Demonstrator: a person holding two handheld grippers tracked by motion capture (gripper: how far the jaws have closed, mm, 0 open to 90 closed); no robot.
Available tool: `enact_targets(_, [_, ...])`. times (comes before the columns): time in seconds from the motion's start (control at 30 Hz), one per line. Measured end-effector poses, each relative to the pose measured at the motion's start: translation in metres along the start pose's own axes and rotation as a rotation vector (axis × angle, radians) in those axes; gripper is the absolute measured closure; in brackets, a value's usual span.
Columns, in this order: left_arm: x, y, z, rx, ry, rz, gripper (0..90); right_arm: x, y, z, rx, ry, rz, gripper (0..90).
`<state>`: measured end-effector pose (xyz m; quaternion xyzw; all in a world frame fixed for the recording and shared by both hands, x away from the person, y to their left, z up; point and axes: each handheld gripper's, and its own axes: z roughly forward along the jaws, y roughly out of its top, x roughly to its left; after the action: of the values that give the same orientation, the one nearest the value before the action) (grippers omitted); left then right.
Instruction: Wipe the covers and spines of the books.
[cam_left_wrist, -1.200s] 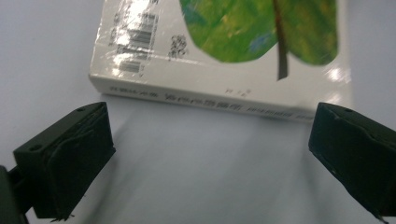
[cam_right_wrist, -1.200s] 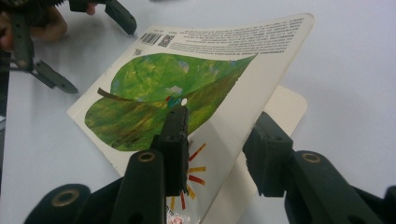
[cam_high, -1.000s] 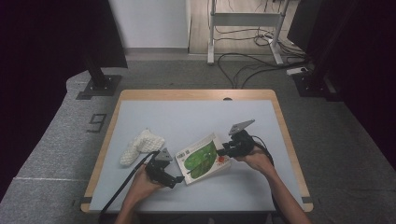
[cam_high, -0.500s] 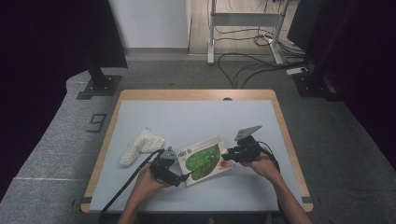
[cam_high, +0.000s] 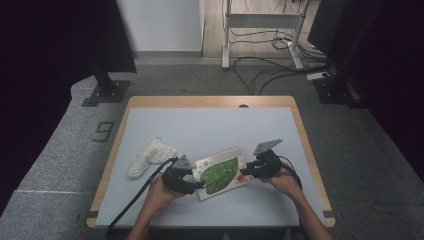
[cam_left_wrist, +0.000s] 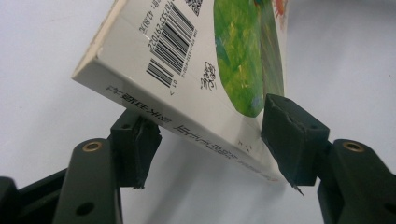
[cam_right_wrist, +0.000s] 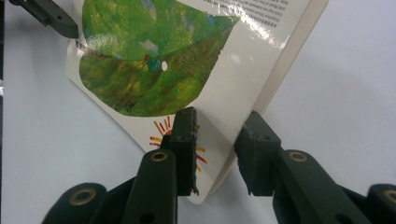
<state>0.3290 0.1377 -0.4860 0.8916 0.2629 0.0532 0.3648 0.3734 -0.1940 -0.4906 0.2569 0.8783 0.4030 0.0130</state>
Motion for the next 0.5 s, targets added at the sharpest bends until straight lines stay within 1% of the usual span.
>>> enact_targets(0.1, [0.0, 0.002, -0.001, 0.001, 0.002, 0.006, 38.2, 0.001, -0.001, -0.001, -0.005, 0.002, -0.004, 64.4])
enact_targets(0.17, [-0.001, 0.002, -0.002, 0.002, 0.005, 0.012, 39.2, 0.001, -0.001, -0.004, -0.012, -0.012, -0.008, 57.8])
enact_targets(0.27, [-0.001, 0.003, -0.002, -0.002, 0.006, 0.02, 40.2, -0.002, -0.001, -0.006, -0.01, -0.056, 0.002, 47.8])
enact_targets(0.3, [-0.001, 0.004, -0.003, -0.003, 0.005, 0.024, 40.7, -0.004, -0.001, -0.005, -0.011, -0.064, 0.013, 45.4])
enact_targets(0.33, [0.0, 0.004, -0.003, -0.005, 0.003, 0.03, 41.3, -0.007, -0.001, -0.003, -0.015, -0.058, 0.027, 41.6])
enact_targets(0.37, [0.0, 0.004, -0.003, -0.007, 0.001, 0.031, 41.8, -0.009, 0.0, 0.0, -0.017, -0.054, 0.036, 39.8])
enact_targets(0.43, [0.002, 0.005, -0.004, -0.005, -0.011, 0.042, 42.8, -0.01, 0.002, 0.004, -0.016, -0.046, 0.046, 39.5])
enact_targets(0.47, [0.003, 0.005, -0.004, -0.009, -0.021, 0.041, 43.5, -0.01, 0.003, 0.006, -0.015, -0.038, 0.048, 40.8])
enact_targets(0.5, [0.004, 0.006, -0.005, -0.009, -0.027, 0.044, 44.3, -0.009, 0.004, 0.007, -0.018, -0.028, 0.045, 44.0])
